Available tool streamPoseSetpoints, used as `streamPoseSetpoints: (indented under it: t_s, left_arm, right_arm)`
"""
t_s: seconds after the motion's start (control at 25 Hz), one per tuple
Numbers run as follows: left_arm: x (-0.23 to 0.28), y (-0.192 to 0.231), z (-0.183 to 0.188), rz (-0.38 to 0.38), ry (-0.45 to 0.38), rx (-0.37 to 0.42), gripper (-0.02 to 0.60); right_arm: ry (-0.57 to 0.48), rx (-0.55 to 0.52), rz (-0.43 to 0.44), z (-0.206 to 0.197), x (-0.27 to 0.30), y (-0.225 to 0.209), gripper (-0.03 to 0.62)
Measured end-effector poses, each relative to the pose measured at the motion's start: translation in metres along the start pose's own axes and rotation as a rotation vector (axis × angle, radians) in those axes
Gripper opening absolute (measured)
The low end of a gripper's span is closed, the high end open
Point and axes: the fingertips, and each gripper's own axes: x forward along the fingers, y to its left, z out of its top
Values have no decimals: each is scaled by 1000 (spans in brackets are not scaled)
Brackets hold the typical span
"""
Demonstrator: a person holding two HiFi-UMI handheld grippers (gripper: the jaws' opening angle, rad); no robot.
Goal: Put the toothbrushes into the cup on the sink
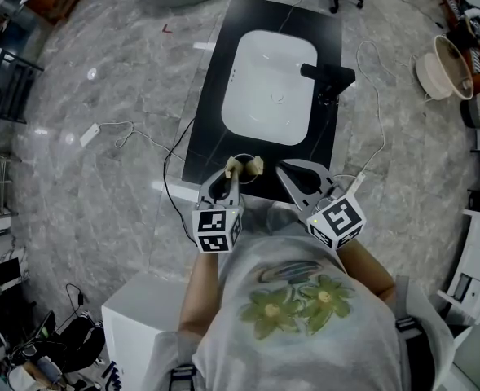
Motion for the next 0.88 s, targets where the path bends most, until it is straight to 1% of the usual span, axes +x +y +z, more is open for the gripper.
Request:
streamPoseSetpoints:
  t_s: [0.88]
  left_arm:
    - [12,4,-22,7,53,-15,35]
  right_arm:
    - [15,-1,10,-2,1,4,44]
